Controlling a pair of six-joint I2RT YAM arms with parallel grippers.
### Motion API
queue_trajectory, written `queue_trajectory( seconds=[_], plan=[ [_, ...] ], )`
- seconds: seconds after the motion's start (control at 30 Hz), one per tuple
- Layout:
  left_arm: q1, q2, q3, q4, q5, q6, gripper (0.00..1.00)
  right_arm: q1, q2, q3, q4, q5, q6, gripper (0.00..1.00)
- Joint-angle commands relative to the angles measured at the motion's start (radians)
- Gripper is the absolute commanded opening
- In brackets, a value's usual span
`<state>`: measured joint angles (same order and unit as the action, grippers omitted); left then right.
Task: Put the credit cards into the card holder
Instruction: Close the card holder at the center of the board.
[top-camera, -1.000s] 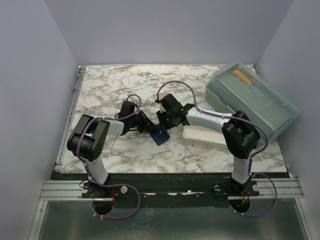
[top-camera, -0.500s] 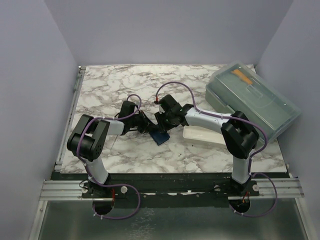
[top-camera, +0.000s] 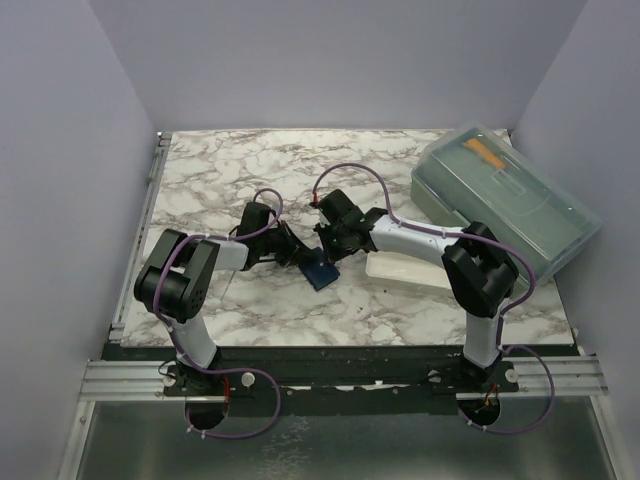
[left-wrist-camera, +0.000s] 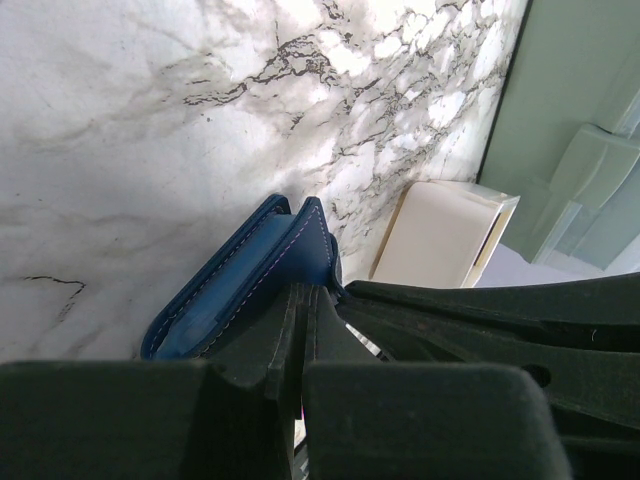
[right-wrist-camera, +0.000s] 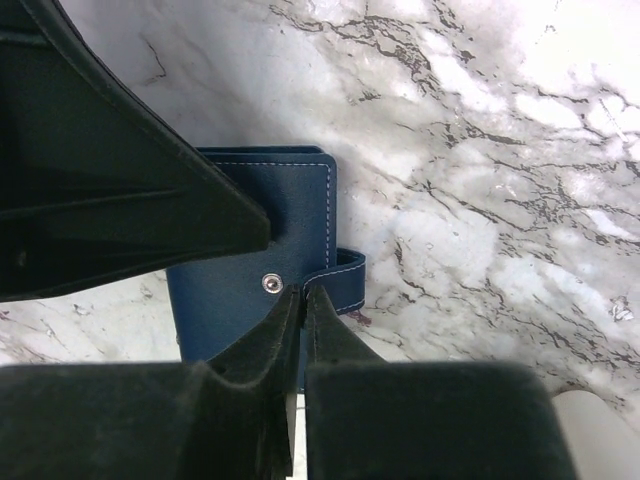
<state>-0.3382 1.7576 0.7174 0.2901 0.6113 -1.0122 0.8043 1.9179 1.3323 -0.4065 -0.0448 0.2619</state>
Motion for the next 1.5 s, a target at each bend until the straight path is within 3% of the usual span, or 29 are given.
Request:
queue_trajectory(
  seconds=[0.0, 0.17, 0.37, 0.6, 0.93, 1.1, 1.47],
  plan=[
    [-0.009, -0.008, -0.033, -0.055, -0.046, 0.032, 0.00, 0.007, 0.001, 0.012, -0.022, 0.040, 0.018, 0.01],
    [-0.009, -0.008, -0.035, -0.055, -0.047, 0.033, 0.00, 0.006, -0.030, -0.010, 0.011, 0.051, 0.046, 0.00],
    [-0.009, -0.018, -0.040, -0.055, -0.048, 0.033, 0.00, -0.022, -0.055, -0.040, 0.069, -0.127, 0.079, 0.00],
    [-0.009, -0.045, -0.045, -0.055, -0.034, 0.048, 0.00, -0.046, -0.033, -0.053, 0.093, -0.195, 0.094, 0.00],
    [-0.009, -0.221, -0.059, -0.157, -0.057, 0.024, 0.40, -0.061, -0.017, -0.088, 0.136, -0.270, 0.106, 0.00],
    [-0.007, -0.293, -0.121, -0.236, -0.105, -0.085, 0.55, -0.063, -0.014, -0.100, 0.149, -0.282, 0.110, 0.00],
    [-0.006, -0.274, -0.172, -0.249, -0.178, -0.160, 0.55, -0.066, -0.008, -0.120, 0.182, -0.320, 0.127, 0.00]
  ],
)
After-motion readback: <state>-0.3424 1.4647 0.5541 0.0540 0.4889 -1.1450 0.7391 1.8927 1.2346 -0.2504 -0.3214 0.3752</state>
